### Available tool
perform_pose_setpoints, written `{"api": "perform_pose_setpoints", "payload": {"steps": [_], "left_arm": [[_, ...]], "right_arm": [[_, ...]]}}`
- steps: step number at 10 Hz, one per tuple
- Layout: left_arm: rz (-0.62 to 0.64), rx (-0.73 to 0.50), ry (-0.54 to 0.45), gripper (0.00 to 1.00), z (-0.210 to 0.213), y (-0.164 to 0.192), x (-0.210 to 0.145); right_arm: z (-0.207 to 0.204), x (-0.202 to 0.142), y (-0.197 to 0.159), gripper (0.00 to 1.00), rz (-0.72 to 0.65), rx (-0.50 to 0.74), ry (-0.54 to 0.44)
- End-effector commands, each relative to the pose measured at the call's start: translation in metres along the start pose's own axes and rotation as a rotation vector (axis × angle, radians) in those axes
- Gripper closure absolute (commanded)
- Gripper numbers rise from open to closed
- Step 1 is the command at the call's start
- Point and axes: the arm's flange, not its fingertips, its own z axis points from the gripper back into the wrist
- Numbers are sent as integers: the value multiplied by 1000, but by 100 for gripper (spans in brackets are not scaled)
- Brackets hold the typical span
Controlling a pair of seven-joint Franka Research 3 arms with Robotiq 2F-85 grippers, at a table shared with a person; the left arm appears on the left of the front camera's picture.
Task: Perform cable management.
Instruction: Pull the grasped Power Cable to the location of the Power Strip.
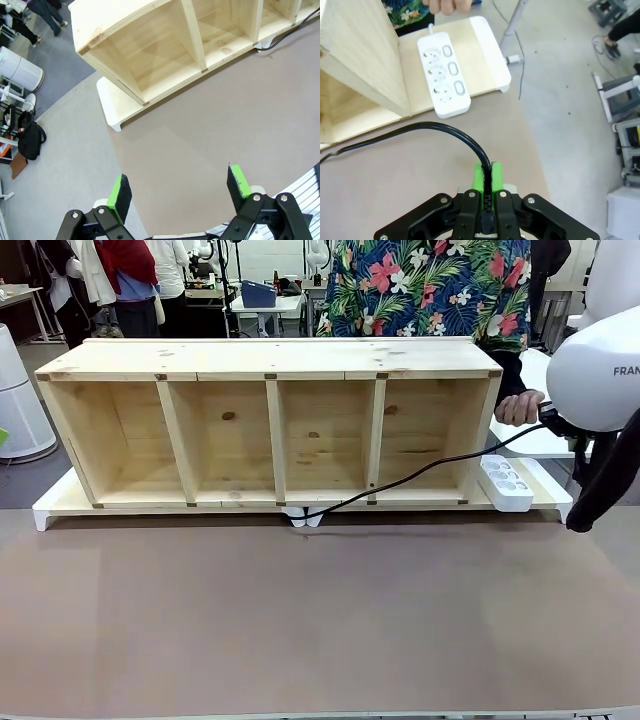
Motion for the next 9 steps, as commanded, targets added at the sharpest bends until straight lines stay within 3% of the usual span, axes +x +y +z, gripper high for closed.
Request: {"api": "perform_pose_setpoints", "payload": {"steps": [1,9], "left_arm": [[4,2,-3,0,0,1,0],[4,2,-3,0,0,1,0]], "right_arm": [[-14,24,-2,93,38,24,-6],[-64,69,25,93,61,107,36]]}}
